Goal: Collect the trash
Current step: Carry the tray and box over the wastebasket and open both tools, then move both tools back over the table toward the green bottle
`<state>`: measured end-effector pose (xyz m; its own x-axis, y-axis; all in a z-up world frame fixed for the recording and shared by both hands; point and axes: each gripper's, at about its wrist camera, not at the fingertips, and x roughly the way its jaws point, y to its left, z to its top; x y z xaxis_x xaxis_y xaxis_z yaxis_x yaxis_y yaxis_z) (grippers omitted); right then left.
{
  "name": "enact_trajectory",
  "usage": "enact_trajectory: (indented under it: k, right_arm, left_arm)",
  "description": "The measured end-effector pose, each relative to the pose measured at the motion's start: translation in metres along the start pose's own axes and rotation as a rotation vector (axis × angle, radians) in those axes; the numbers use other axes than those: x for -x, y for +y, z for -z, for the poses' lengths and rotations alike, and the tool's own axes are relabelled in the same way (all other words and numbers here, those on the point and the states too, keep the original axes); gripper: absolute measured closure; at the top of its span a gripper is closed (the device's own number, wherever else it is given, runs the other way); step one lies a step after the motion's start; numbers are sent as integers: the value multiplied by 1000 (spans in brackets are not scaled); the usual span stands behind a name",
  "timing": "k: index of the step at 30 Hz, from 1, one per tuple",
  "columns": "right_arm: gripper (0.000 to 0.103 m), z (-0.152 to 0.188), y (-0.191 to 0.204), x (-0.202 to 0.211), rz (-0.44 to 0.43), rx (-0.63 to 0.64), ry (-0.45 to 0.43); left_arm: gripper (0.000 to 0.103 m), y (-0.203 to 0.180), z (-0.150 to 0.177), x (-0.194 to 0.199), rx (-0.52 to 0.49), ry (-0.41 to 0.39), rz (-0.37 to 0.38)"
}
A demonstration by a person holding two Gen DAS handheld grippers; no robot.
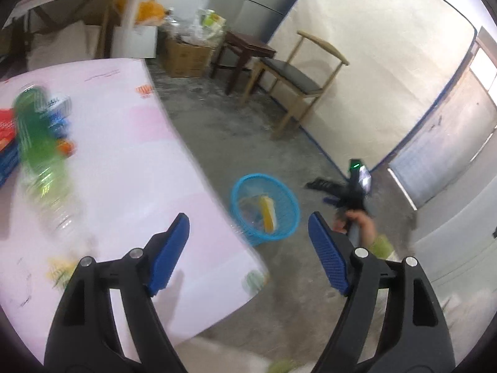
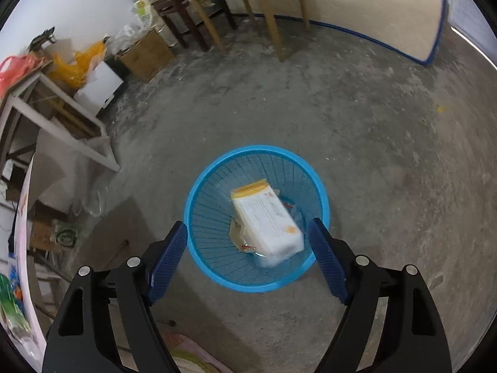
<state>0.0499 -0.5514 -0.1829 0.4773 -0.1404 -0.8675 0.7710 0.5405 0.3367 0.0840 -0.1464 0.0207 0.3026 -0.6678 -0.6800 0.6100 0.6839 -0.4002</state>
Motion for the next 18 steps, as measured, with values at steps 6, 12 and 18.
enact_trajectory:
  k: [6,12,18]
  right_arm:
    - [25,16,4,23,-17,16,-13]
    - [25,29,29,68,-76,46,-65]
    - [25,39,93,121,-136,187,-146]
  left_arm:
    - [28,49,39,34,67,-3,-108]
    - [28,85,50,45,138,-43,-124]
    - [28,106,52,56,156,-106,-136]
